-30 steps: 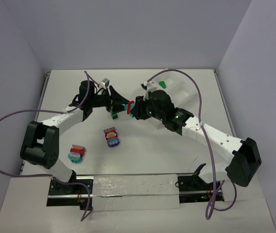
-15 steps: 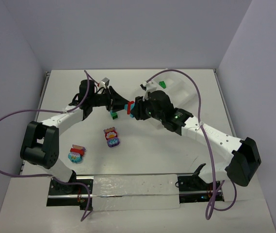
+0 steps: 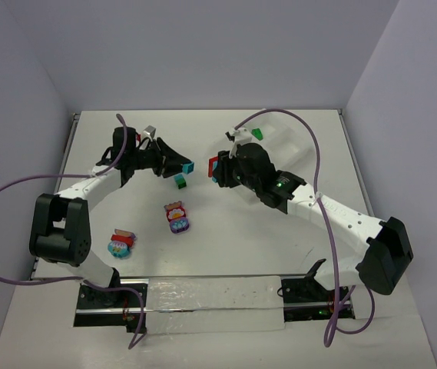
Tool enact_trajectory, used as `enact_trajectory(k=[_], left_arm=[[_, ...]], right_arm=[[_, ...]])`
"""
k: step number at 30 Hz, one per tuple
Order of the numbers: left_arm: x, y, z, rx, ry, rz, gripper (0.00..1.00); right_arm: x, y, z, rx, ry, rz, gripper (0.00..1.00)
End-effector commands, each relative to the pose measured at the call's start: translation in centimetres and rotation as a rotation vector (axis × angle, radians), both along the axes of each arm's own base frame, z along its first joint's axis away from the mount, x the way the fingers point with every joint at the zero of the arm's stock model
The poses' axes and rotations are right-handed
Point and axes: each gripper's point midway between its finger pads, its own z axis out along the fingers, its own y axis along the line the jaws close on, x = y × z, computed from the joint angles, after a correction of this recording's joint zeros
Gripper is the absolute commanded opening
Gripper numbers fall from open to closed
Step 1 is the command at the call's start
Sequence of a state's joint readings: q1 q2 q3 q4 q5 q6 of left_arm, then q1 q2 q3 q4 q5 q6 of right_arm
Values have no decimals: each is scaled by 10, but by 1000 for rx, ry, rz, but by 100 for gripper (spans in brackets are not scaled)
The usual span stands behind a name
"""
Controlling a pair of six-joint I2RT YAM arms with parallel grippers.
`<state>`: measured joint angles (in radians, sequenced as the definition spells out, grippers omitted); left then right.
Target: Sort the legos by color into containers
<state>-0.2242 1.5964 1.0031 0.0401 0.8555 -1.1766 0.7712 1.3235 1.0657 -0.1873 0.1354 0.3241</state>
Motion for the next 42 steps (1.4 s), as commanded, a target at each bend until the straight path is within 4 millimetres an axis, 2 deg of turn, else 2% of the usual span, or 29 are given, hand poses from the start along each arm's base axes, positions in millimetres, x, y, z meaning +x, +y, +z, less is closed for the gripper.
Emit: enact_trajectory(k=[1, 2, 4, 5, 6, 7, 9, 13, 15, 19, 23, 27, 31, 34, 38, 42], left_arm=[[6, 13, 12, 75, -53, 31, 0], [6, 17, 7, 106, -37, 45, 0], [23, 38, -5, 289, -65, 123, 0], [25, 54, -15, 431, -51, 148, 0], [34, 79, -28, 610, -46, 224, 0], [41, 95, -32, 703, -62, 272, 0], [45, 120, -44, 854, -37, 325, 0], [51, 153, -48, 1046, -33, 399, 0], [54, 159, -45, 1082, -48, 415, 0], [55, 159, -41, 1111, -64, 421, 0], [55, 158, -40, 1107, -70, 414, 0], [54, 157, -36, 1099, -80, 412, 0], [54, 153, -29, 1085, -98, 406, 0], [54, 146, -19, 1063, -126, 398, 0], [60, 129, 12, 995, -219, 387, 0], [66, 97, 57, 856, -366, 343, 0]], right_arm=[[6, -5, 12, 14, -38, -35, 0], [6, -5, 12, 12, -37, -39, 0], [6, -9, 9, -2, -31, -51, 0], [6, -10, 9, -5, -29, -54, 0], [5, -12, 9, -5, -28, -57, 0], [4, -13, 6, -9, -24, -58, 0], [3, -15, 4, -12, -17, -61, 0], [3, -17, -2, -24, 5, -71, 0], [3, -18, -4, -28, 10, -77, 0], [4, -20, -14, -64, 40, -86, 0], [1, -10, -25, -78, 92, -46, 0], [-6, 11, -52, -110, 197, 19, 0], [-15, 23, -90, -198, 305, 46, 0], [-17, 30, -102, -217, 337, 53, 0], [-15, 29, -109, -236, 349, 44, 0], [-16, 25, -108, -235, 343, 29, 0]])
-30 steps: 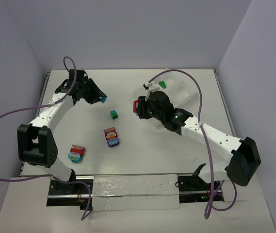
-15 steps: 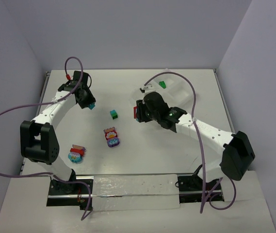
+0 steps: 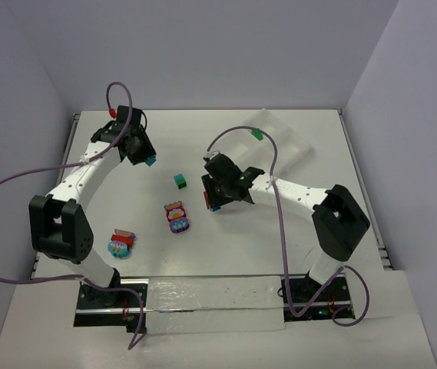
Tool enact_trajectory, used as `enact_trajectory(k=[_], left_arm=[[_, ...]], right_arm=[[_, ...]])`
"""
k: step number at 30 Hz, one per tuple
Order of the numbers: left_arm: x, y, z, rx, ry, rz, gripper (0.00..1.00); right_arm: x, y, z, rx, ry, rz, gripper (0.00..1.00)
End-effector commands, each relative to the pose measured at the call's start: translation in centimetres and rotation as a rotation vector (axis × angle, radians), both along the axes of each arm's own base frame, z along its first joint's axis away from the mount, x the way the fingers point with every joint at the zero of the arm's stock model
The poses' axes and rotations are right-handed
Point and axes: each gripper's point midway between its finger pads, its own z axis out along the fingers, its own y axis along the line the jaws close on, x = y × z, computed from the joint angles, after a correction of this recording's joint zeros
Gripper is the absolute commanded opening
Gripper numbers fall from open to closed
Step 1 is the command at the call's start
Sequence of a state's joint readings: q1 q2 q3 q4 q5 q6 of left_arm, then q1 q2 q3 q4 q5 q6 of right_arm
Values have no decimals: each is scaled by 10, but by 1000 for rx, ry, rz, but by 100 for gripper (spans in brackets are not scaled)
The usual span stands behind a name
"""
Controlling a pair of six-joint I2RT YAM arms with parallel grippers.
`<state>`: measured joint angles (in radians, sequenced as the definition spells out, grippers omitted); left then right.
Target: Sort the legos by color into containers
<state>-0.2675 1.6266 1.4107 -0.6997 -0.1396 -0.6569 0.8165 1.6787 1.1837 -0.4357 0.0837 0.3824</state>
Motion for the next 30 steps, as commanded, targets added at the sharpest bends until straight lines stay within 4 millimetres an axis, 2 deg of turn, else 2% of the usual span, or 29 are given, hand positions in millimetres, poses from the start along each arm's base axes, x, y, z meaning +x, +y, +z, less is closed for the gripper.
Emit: enact_trajectory(k=[1, 2, 4, 7, 9, 11, 12, 14, 15, 17, 21, 24, 26, 30], left_arm=[[14, -40, 92, -132, -246, -150, 0], [15, -50, 101, -142, -260, -182, 0], [22, -72, 122, -154, -290, -245, 0], [24, -98, 135, -175, -306, -312, 0], [26, -123, 147, -215, -327, -375, 0], [31, -142, 145, -234, -320, -415, 0], [33, -149, 143, -240, -316, -431, 0], [33, -163, 143, -252, -316, -463, 0], [34, -169, 140, -262, -309, -477, 0], [41, -179, 138, -279, -303, -488, 0], [50, -185, 137, -290, -304, -489, 0], [58, -188, 138, -288, -303, -484, 0], [64, -190, 128, -281, -280, -473, 0], [69, -195, 121, -287, -273, -482, 0]], right_arm=[[8, 5, 26, 52, -56, -31, 0], [9, 0, 31, 61, -78, -50, 0], [9, -14, 54, 104, -135, -96, 0], [10, -36, 74, 128, -191, -164, 0], [15, -67, 92, 124, -244, -260, 0], [17, -99, 119, 138, -313, -355, 0], [17, -110, 125, 141, -330, -387, 0], [16, -133, 131, 132, -342, -438, 0], [15, -137, 133, 134, -344, -442, 0], [10, -138, 131, 129, -321, -429, 0], [2, -121, 111, 130, -233, -372, 0], [-11, -91, 95, 149, -182, -277, 0], [-20, -66, 71, 128, -117, -209, 0], [-28, -34, 44, 136, -34, -145, 0]])
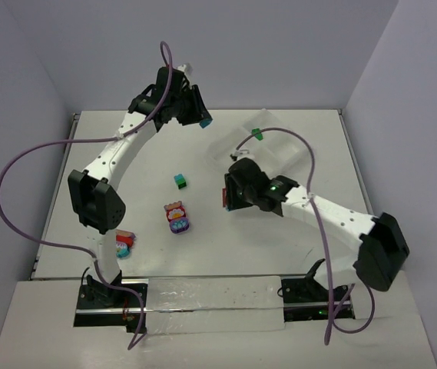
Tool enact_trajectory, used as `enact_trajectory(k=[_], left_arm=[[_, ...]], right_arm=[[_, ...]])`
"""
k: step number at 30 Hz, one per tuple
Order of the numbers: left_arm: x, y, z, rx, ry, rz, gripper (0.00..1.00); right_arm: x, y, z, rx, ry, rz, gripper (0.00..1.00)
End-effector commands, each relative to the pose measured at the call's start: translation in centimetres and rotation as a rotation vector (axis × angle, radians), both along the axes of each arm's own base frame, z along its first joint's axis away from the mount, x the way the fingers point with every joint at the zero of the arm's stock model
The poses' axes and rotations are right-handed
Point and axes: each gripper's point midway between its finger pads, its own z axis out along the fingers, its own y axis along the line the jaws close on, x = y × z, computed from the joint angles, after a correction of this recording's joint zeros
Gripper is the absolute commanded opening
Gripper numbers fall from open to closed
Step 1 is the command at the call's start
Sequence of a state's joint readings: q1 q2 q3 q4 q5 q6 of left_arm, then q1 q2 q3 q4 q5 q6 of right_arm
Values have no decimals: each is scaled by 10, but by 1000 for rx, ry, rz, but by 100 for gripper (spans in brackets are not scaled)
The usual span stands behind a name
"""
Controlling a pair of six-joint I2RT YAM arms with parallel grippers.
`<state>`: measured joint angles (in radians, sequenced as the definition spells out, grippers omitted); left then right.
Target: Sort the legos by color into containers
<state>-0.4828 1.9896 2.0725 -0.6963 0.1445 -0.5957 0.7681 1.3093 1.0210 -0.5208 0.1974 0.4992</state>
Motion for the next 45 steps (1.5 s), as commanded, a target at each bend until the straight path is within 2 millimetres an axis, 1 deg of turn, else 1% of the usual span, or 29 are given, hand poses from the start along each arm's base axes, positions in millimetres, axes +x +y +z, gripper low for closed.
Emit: enact_trajectory(k=[1, 3, 5, 6, 10, 15, 18, 21, 22, 23, 24, 27, 29, 30, 32, 33, 35, 36, 37, 39, 41, 42, 45], left_arm=[[7, -11, 12, -42, -33, -28, 0], [10, -12, 8, -38, -26, -28, 0], [12, -13, -4, -25, 0, -25, 0], [13, -12, -6, -22, 4, -23, 0], [12, -10, -10, -14, 7, -20, 0], [14, -12, -15, -16, 18, -28, 0], [15, -12, -22, -6, 32, -24, 0], [19, -14, -24, -11, 31, -20, 0], [19, -15, -21, -17, 26, -21, 0], [20, -16, -25, -16, 39, -25, 0], [21, -17, -25, -17, 40, -26, 0], [25, -22, -25, -34, 39, -30, 0], [26, -29, -26, -52, 39, -43, 0], [27, -31, -26, -56, 38, -46, 0], [33, -40, -36, -58, 46, -56, 0], [35, -44, -40, -60, 52, -61, 0], [40, -53, -44, -77, 54, -66, 0], [40, -55, -52, -73, 66, -69, 0], [43, -60, -57, -78, 67, -71, 0], [47, -65, -67, -77, 67, -65, 0], [49, -69, -73, -75, 67, -65, 0], [50, -69, -75, -75, 67, -65, 0], [53, -72, -88, -67, 74, -68, 0]], right_arm=[[-11, 41, -27, 46, 89, 87, 0], [-10, 49, -34, 48, 103, 87, 0], [-9, 52, -46, 31, 127, 88, 3], [-9, 52, -53, 21, 139, 86, 4], [-6, 57, -65, 6, 162, 94, 5], [-2, 57, -67, -4, 154, 77, 5], [-1, 56, -73, -13, 163, 65, 8], [-1, 58, -80, -18, 175, 61, 9], [0, 57, -80, -20, 173, 57, 9], [-1, 56, -80, -20, 173, 55, 9], [-1, 56, -80, -21, 169, 54, 9], [-2, 49, -75, -22, 151, 39, 9], [-3, 40, -72, -29, 134, 10, 9], [-4, 36, -74, -33, 135, -3, 9], [-7, 24, -66, -10, 107, -52, 9], [-11, 19, -66, -3, 106, -75, 9], [-15, 8, -54, 32, 78, -111, 9], [-17, 3, -58, 22, 84, -128, 10], [-18, -1, -50, 40, 67, -144, 10], [-24, -17, -48, 35, 56, -194, 10], [-27, -25, -44, 45, 43, -214, 10], [-26, -27, -38, 58, 26, -220, 10], [-27, -29, -38, 57, 27, -221, 11]])
